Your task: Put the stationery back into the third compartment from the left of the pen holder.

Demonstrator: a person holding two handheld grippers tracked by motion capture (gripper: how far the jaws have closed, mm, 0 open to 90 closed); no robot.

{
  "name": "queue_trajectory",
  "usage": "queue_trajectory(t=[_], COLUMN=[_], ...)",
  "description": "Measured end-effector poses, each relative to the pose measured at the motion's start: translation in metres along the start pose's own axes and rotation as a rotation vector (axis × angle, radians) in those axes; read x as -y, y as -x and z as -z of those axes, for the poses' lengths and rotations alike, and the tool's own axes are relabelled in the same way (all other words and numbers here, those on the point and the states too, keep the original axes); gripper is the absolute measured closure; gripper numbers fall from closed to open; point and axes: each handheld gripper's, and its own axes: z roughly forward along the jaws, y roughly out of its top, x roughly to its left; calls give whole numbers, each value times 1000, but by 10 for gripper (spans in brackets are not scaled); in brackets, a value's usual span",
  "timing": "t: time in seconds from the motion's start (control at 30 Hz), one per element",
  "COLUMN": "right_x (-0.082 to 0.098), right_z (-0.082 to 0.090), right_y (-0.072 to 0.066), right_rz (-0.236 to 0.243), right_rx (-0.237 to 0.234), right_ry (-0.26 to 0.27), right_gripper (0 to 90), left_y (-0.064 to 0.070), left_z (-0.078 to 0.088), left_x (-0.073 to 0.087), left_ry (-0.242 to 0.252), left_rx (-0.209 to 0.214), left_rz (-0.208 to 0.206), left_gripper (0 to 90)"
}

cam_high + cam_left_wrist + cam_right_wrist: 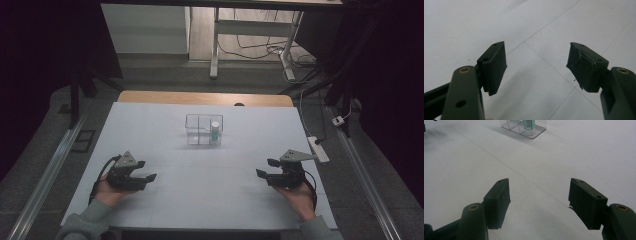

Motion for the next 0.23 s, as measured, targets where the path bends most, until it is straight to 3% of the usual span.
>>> queue_trajectory(t=[0.23], right_x=[1], right_z=[-4], right_y=[-3], right_rz=[26], right_rx=[4], right_ry=[-24], right_gripper=[328], left_y=[0], left_z=[0], left_x=[0], left_ry=[1], left_rx=[2], left_rz=[0], left_gripper=[309])
